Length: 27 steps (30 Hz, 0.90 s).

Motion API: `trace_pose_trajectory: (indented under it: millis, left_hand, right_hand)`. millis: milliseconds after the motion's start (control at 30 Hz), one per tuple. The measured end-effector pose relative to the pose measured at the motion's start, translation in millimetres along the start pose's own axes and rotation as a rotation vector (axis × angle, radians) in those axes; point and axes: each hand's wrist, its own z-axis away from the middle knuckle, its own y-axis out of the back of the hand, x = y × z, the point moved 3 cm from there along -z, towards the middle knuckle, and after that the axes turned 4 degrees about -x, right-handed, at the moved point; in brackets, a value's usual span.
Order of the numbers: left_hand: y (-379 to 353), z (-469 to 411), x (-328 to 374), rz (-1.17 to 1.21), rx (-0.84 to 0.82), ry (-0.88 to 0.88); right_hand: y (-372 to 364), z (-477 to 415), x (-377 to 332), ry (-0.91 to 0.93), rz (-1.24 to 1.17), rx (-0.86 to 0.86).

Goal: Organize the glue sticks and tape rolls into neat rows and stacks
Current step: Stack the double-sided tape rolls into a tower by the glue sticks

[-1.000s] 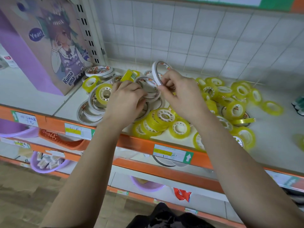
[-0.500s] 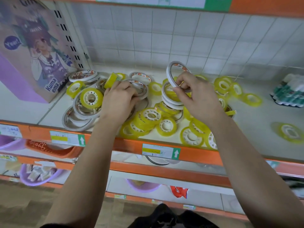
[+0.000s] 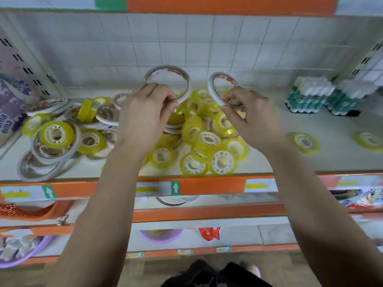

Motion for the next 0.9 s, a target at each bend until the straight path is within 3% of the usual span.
trace_pose_trajectory:
  millis: [533, 900]
  left_hand:
    - [-138.1, -77.6, 233.0, 0.221, -0.104, -0.209]
    - [-222.3, -128.1, 388.1, 0.277, -0.038, -0.167]
  right_hand:
    - [179.6, 86.8, 189.1, -0.15, 0.146, 0.14]
    - [307.5, 117.9, 323.1, -0.124, 0.276, 0.141]
